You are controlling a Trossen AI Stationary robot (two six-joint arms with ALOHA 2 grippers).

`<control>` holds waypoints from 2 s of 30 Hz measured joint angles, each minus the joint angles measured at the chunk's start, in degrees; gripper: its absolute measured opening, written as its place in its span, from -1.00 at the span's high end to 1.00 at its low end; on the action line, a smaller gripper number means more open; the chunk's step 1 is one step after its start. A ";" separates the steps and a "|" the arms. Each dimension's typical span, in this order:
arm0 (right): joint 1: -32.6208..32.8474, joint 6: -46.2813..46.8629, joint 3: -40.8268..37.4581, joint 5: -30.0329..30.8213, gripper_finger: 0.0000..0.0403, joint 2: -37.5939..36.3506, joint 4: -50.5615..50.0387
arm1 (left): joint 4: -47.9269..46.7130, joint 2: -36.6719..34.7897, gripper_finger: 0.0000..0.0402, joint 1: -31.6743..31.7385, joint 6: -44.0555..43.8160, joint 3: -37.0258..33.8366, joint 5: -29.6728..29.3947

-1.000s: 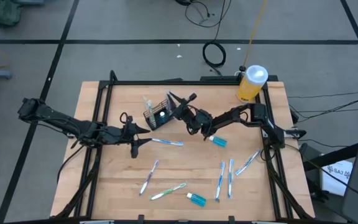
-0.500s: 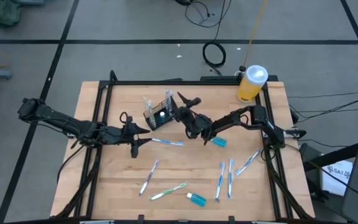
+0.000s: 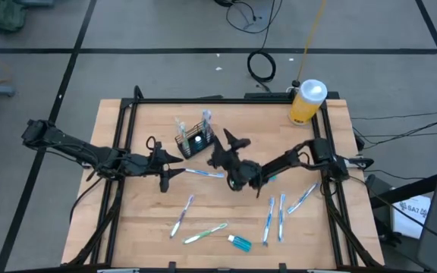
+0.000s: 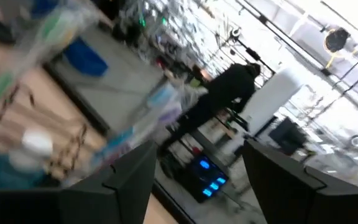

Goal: Pick & Place toothbrushing station
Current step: Put the violet toothbrush into the black wire organizer

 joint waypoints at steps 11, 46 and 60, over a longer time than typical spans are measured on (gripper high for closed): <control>7.64 0.54 0.02 6.20 -0.11 -0.23 -7.76 | -0.02 0.00 0.06 -0.15 -2.89 0.00 1.51; 2.42 59.73 -1.52 -40.95 -0.11 -20.26 -81.57 | 0.68 0.00 0.06 -0.11 -4.26 0.00 0.92; -6.81 71.95 -36.68 -64.47 -0.11 -32.39 -35.10 | 7.48 6.12 0.06 -4.55 -9.41 0.03 0.96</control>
